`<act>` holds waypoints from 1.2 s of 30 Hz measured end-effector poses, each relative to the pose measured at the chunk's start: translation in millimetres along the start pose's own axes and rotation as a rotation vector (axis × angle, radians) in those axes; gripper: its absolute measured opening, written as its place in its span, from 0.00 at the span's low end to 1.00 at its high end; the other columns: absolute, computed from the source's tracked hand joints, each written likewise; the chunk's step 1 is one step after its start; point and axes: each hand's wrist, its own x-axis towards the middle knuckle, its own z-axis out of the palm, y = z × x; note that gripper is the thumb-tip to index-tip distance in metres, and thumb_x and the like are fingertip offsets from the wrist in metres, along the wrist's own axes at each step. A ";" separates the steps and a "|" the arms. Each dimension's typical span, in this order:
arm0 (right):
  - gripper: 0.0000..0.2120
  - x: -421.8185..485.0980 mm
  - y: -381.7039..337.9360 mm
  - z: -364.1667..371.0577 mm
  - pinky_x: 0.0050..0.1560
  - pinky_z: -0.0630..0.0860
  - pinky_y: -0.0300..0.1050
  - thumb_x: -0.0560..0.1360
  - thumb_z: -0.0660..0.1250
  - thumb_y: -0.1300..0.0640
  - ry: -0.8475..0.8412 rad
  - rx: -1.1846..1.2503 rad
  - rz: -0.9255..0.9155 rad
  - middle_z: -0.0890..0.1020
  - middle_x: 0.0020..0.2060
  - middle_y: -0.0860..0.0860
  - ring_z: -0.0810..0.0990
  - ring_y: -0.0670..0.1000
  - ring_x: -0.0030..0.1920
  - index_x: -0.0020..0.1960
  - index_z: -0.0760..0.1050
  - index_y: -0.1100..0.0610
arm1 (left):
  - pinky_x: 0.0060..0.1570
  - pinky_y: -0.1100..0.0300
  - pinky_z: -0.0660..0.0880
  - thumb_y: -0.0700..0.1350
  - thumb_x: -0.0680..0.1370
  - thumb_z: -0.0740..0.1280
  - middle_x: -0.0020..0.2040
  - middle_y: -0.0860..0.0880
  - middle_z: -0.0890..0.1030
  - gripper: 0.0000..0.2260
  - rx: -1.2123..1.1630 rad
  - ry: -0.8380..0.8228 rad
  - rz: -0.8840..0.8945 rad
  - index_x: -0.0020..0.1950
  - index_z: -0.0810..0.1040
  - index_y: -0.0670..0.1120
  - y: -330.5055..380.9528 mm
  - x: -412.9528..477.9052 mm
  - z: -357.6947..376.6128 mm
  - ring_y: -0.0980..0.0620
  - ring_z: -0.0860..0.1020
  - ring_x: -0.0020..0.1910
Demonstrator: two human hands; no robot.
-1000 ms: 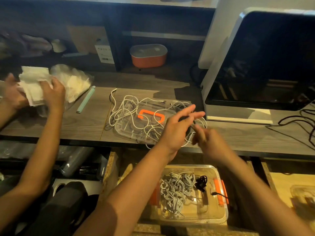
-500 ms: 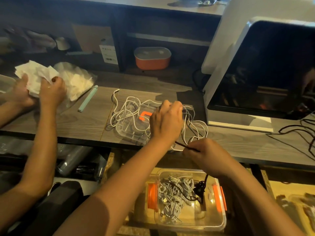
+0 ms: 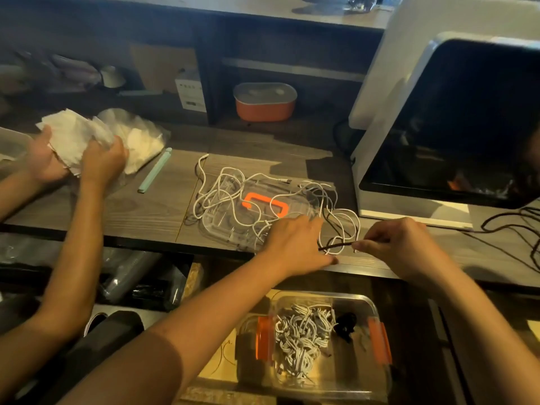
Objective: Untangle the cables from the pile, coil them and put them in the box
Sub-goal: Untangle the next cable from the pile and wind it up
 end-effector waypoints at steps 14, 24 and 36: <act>0.13 4.5 7.1 48.8 0.31 0.67 0.41 0.80 0.58 0.53 0.151 0.357 0.057 0.76 0.31 0.51 0.72 0.49 0.32 0.41 0.76 0.55 | 0.66 0.57 0.67 0.34 0.80 0.57 0.59 0.46 0.78 0.14 -1.638 -0.137 -0.185 0.61 0.75 0.44 17.8 -7.5 3.8 0.49 0.73 0.64; 0.07 -6.1 -15.2 90.8 0.38 0.71 0.49 0.75 0.60 0.64 -0.100 0.146 -0.165 0.81 0.39 0.58 0.77 0.57 0.39 0.41 0.76 0.60 | 0.45 0.77 0.67 0.40 0.81 0.60 0.49 0.53 0.78 0.13 -1.095 0.196 -0.162 0.63 0.77 0.46 23.8 4.0 11.0 0.60 0.73 0.47; 0.17 -7.9 -8.9 48.3 0.32 0.74 0.40 0.60 0.79 0.50 0.124 0.281 -0.137 0.78 0.33 0.46 0.77 0.43 0.33 0.42 0.74 0.50 | 0.28 0.66 0.67 0.64 0.79 0.44 0.35 0.49 0.74 0.23 -1.393 -0.381 -0.359 0.55 0.75 0.57 16.7 -16.3 -2.8 0.59 0.73 0.30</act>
